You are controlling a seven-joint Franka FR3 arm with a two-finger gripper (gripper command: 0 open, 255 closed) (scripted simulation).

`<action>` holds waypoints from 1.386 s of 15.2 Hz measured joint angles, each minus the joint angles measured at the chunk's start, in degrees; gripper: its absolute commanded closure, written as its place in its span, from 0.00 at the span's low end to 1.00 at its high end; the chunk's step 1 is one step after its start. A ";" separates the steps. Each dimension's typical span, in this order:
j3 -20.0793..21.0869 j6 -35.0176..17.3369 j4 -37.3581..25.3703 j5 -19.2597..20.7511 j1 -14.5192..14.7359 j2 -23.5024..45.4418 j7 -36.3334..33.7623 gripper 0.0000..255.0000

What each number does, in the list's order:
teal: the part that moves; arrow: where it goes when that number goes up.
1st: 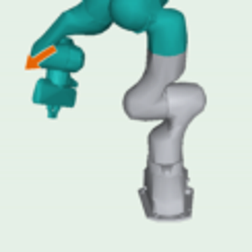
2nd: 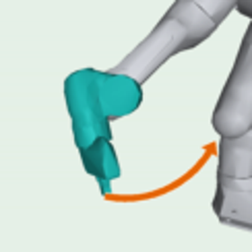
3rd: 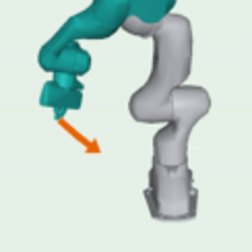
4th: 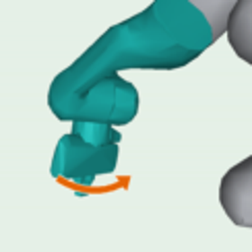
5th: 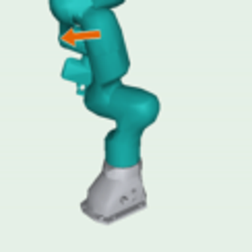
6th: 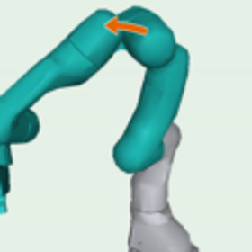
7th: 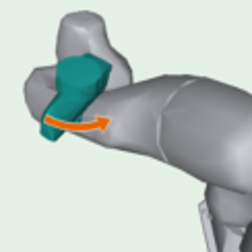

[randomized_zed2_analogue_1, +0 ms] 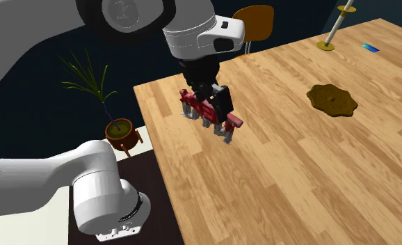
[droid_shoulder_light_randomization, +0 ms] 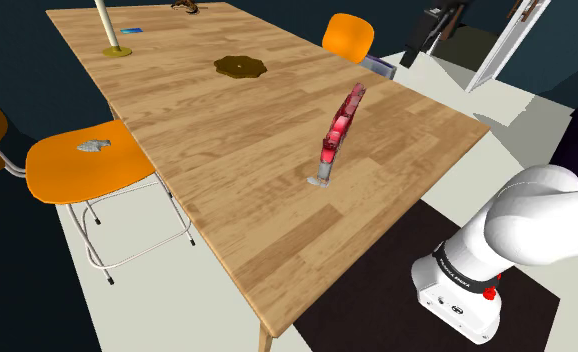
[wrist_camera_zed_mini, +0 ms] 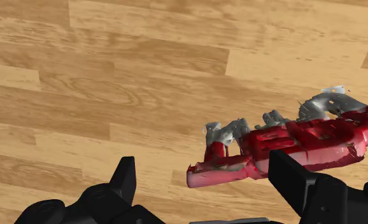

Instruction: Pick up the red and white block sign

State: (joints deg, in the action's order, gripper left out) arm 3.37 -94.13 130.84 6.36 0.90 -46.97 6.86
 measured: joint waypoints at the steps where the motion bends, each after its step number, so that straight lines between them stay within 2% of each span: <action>1: 0.00 0.00 0.00 0.00 0.00 0.00 0.00 0.00; 2: 0.92 0.09 0.22 -0.69 -0.72 0.07 -2.26 0.00; 4: 4.42 -0.10 1.59 -3.44 -3.13 0.12 -11.83 0.00; 8: 12.33 -0.60 2.62 -10.40 -9.11 1.79 -35.28 0.00; 12: 20.88 -2.38 0.90 -17.61 -15.56 6.24 -59.66 0.00; 14: 23.96 -3.46 0.30 -20.33 -18.26 7.90 -69.68 0.00; 16: 25.20 -4.93 0.72 -21.20 -19.23 8.95 -72.93 0.00; 21: 26.53 -8.74 4.23 -22.21 -19.23 9.19 -74.11 0.00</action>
State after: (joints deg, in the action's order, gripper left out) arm 29.90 -102.88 135.07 -15.86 -18.33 -37.79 -67.25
